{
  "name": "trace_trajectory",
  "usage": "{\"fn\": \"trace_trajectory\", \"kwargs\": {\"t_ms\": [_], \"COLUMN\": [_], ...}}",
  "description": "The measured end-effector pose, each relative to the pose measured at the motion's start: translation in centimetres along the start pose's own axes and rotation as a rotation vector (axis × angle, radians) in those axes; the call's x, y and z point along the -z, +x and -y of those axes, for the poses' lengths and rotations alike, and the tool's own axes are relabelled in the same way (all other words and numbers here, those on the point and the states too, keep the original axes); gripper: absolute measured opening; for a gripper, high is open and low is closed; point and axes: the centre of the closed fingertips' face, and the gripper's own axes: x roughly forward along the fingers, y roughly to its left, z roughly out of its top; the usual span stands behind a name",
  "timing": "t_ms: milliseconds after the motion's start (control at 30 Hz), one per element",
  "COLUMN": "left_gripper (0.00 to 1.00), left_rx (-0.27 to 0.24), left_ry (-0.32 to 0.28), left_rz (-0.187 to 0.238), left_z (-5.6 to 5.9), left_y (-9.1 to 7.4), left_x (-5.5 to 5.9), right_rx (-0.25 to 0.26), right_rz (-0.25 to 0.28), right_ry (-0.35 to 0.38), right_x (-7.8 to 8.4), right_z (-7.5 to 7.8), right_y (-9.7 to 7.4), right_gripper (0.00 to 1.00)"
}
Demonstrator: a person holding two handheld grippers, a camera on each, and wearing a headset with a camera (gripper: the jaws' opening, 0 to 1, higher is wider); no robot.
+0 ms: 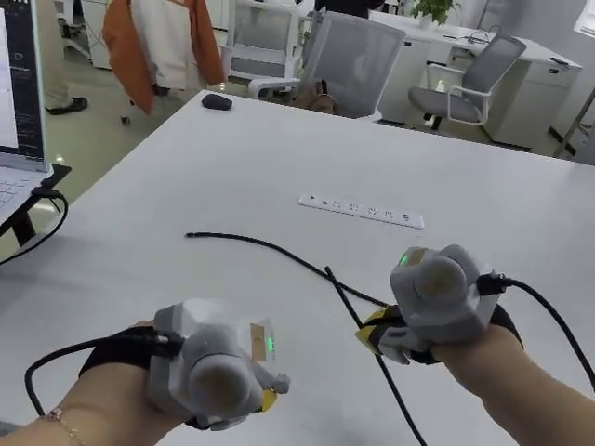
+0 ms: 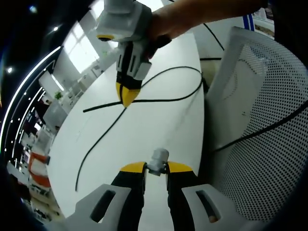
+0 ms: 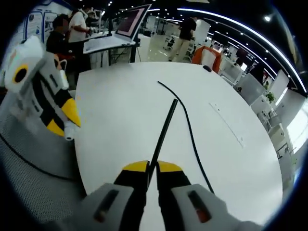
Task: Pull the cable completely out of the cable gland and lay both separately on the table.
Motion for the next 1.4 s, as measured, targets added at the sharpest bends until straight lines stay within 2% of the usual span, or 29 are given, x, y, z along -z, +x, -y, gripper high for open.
{"fn": "trace_trajectory", "kwargs": {"t_ms": [67,100,133,167,233,267,300,333,367,433,500,567,600,667,767,833,900,967,1067,1133,1300,1367,1400], "left_gripper": [0.17,0.17,0.17,0.17,0.17,0.17,0.17,0.17,0.17,0.17,0.17,0.17,0.17,0.17,0.17,0.17,0.17,0.17,0.17,0.17,0.17,0.17,0.17], "left_rx": [0.003,0.007,0.009,0.010,0.013,0.014,0.016,0.018,0.020,0.026,0.033,0.046,0.050,0.054,0.050,0.047,0.047,0.048,0.058,0.062,0.068,0.068,0.070], "left_ry": [0.002,0.002,0.002,0.003,0.002,0.001,-0.001,-0.003,-0.004,-0.006,-0.011,-0.011,-0.009,-0.002,-0.009,-0.018,-0.028,-0.026,-0.021,-0.019,-0.019,-0.026,-0.042], "left_rz": [0.001,0.000,-0.002,-0.005,-0.012,-0.014,-0.015,-0.018,-0.023,-0.029,-0.028,-0.034,-0.037,-0.045,-0.054,-0.053,-0.050,-0.050,-0.052,-0.051,-0.059,-0.059,-0.052], "left_z": [0.1,0.1,0.1,0.1,0.0,0.0,0.0,0.0,0.0,-0.1,0.0,0.2,0.3,0.4,0.2,0.0,0.0,0.0,0.3,0.4,0.6,0.6,0.7], "left_y": [0.0,0.1,0.1,0.2,0.3,0.3,0.3,0.4,0.4,0.5,0.7,0.8,0.9,0.9,0.9,0.9,0.9,0.9,1.0,1.1,1.1,1.1,1.1], "left_x": [0.0,0.0,0.1,0.2,0.4,0.5,0.6,0.7,0.9,1.1,1.1,1.2,1.3,1.5,1.8,1.8,1.7,1.7,1.7,1.5,1.6,1.6,1.5], "right_rx": [0.026,0.029,0.036,0.064,0.120,0.128,0.115,0.110,0.131,0.188,0.189,0.200,0.197,0.185,0.151,0.145,0.151,0.143,0.136,0.117,0.066,0.053,0.041], "right_rz": [-0.007,0.007,0.009,-0.017,-0.078,-0.094,-0.089,-0.079,-0.094,-0.195,-0.211,-0.254,-0.296,-0.301,-0.363,-0.382,-0.359,-0.348,-0.352,-0.312,-0.263,-0.203,-0.179], "right_ry": [0.050,0.126,0.149,0.160,0.107,0.120,0.190,0.224,0.262,0.240,0.259,0.265,0.262,0.263,0.251,0.282,0.280,0.272,0.254,0.294,0.301,0.319,0.329], "right_x": [-0.1,-0.1,0.0,0.6,1.9,2.6,3.1,3.5,4.5,6.9,8.0,9.3,10.2,10.7,12.1,12.4,11.9,11.6,11.7,11.3,10.5,9.7,9.2], "right_z": [2.6,3.8,4.7,6.3,8.4,9.1,9.7,10.3,11.4,13.0,13.4,13.5,13.5,13.2,12.7,12.7,12.8,12.6,12.3,11.6,8.7,7.9,6.8], "right_y": [1.0,1.5,1.9,2.3,2.6,2.9,3.5,3.9,4.4,4.3,4.8,4.8,4.8,5.1,5.3,5.1,4.8,4.6,3.7,3.2,0.9,0.1,-0.7], "right_gripper": [0.04,0.04,0.04,0.04,0.04,0.05,0.05,0.05,0.05,0.05,0.06,0.06,0.06,0.07,0.08,0.10,0.14,0.13,0.14,0.16,0.21,0.23,0.23]}}
